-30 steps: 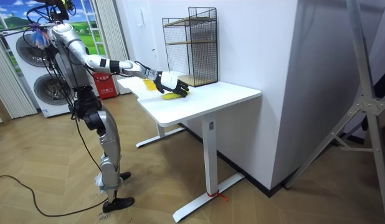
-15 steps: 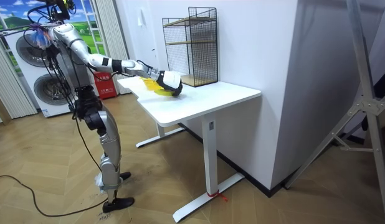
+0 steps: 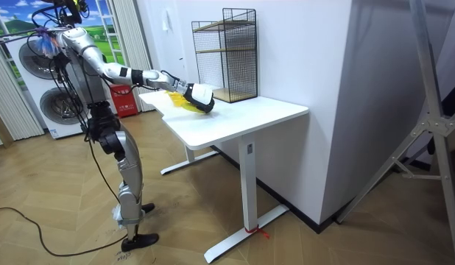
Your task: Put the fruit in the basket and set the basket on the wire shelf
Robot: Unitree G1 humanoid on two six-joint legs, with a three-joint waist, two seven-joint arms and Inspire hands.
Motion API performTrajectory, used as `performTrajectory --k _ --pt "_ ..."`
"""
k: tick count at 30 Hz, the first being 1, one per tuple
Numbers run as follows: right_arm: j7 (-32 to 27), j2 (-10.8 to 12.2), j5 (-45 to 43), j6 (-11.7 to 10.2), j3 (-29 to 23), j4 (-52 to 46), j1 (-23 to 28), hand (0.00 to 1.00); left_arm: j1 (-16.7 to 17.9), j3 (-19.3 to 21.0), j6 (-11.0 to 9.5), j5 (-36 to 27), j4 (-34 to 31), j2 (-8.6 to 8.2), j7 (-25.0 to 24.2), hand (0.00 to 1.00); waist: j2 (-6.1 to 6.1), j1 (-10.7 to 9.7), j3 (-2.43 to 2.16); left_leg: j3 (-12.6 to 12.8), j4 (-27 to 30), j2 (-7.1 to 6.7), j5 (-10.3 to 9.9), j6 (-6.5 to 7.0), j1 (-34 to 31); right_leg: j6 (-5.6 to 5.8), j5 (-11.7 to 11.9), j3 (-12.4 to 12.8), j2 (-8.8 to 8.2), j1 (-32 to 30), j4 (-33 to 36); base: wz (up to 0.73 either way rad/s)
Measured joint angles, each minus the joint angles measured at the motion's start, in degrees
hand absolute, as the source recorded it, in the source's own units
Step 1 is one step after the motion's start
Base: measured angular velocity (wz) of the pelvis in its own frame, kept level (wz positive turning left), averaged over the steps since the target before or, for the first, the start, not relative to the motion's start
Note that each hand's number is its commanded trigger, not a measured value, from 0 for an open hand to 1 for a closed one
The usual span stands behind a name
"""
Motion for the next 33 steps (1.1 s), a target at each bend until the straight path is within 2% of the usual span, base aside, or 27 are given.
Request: performTrajectory --k 10,15,21,33 --pt "0.05 0.28 -2.45 0.55 0.35 -2.82 0.00 1.00 0.15 -0.40 -0.57 -0.08 -0.04 0.01 -0.01 0.00 0.03 -0.07 -0.20 0.57 -0.26 0.01 0.02 0.01 0.33 0.01 0.00 0.57 -0.09 -0.22 0.41 -0.02" --pt "0.03 0.62 -3.82 0.54 1.60 -13.29 0.00 1.00 -0.34 -0.30 -0.76 -0.04 1.04 0.28 -0.02 0.00 0.12 -0.06 -0.30 1.07 -0.50 0.01 0.05 0.05 0.21 0.01 -0.01 1.58 -0.11 -1.00 0.86 -0.08" --pt "0.05 1.08 -3.66 0.47 4.78 -23.58 0.01 1.00 -1.83 -1.15 -1.40 -1.46 2.08 0.29 -0.02 0.00 -0.24 -0.04 -0.20 0.97 -0.47 0.01 0.04 0.05 0.12 0.01 -0.01 1.52 -0.11 -1.03 0.83 0.00" --pt "0.00 1.26 -3.53 0.47 4.74 -34.99 0.02 1.00 -1.17 -1.15 -1.87 -1.23 1.03 0.30 0.28 0.00 -0.36 0.17 -0.27 1.04 -1.21 -0.03 0.07 0.02 0.61 0.01 -0.01 1.69 -0.11 -1.00 0.76 -0.01"
